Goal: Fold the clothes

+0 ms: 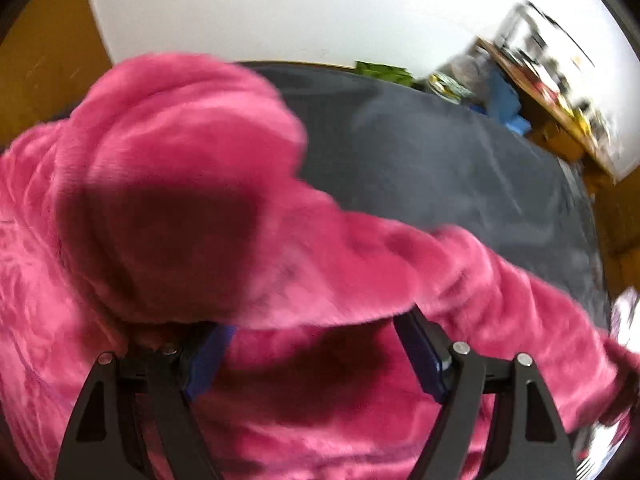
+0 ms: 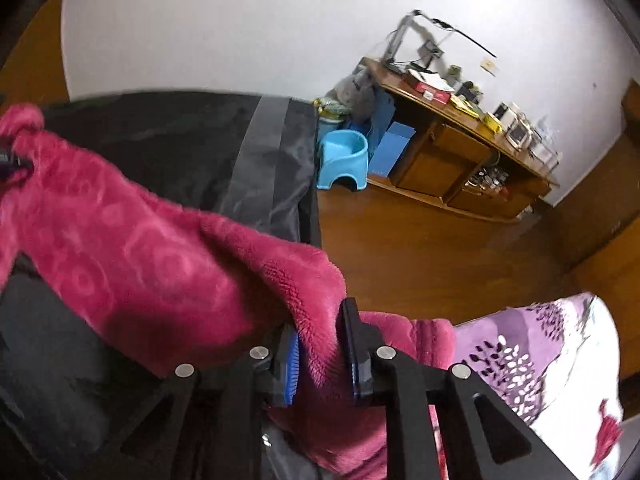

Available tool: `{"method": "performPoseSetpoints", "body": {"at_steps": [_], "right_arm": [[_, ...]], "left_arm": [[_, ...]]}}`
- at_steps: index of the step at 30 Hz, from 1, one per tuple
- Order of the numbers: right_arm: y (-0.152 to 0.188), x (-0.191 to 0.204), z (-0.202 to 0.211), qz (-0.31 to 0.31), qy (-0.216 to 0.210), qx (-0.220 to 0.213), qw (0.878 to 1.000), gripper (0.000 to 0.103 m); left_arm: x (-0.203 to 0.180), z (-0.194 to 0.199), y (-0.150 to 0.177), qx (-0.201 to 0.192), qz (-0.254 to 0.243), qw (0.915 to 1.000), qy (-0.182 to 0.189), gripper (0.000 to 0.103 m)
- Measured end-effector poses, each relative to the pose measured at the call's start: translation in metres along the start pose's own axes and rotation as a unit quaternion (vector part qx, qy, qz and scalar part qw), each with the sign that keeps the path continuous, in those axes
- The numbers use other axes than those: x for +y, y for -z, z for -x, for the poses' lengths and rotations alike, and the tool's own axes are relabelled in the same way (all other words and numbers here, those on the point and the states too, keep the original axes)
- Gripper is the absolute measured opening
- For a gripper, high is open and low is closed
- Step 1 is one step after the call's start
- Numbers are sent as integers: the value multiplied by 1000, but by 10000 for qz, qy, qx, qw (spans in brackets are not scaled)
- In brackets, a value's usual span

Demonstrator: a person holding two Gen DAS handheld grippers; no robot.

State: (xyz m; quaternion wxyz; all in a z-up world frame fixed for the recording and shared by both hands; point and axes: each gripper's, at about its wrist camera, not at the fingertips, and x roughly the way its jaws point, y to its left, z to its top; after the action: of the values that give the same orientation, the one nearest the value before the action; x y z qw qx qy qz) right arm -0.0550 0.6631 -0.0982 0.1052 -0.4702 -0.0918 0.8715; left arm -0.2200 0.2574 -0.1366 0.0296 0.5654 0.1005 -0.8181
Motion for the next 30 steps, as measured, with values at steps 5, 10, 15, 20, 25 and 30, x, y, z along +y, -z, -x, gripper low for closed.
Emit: {"method": "performPoseSetpoints", "body": {"at_steps": [5, 10, 15, 20, 25, 30], "right_arm": [[-5, 27, 23, -84, -529, -322, 9980, 63], [-11, 47, 31, 17, -437, -575, 9974, 75], [-6, 50, 17, -112, -857, -244, 9960, 75], [-9, 74, -23, 56, -1162, 54, 9932, 75], [-10, 81, -73, -59, -1016, 697, 9924, 75], [-15, 71, -85, -31, -931, 668, 9934, 89]], "left_arm": [[-14, -8, -14, -17, -212, 9997, -137, 83], [-12, -28, -27, -89, -105, 9992, -378, 83], [7, -29, -34, -268, 205, 9983, -468, 83], [8, -32, -30, -398, 168, 9971, -623, 84], [5, -40, -35, -323, 27, 9976, -604, 86], [3, -26, -29, -138, -34, 9995, -275, 86]]}}
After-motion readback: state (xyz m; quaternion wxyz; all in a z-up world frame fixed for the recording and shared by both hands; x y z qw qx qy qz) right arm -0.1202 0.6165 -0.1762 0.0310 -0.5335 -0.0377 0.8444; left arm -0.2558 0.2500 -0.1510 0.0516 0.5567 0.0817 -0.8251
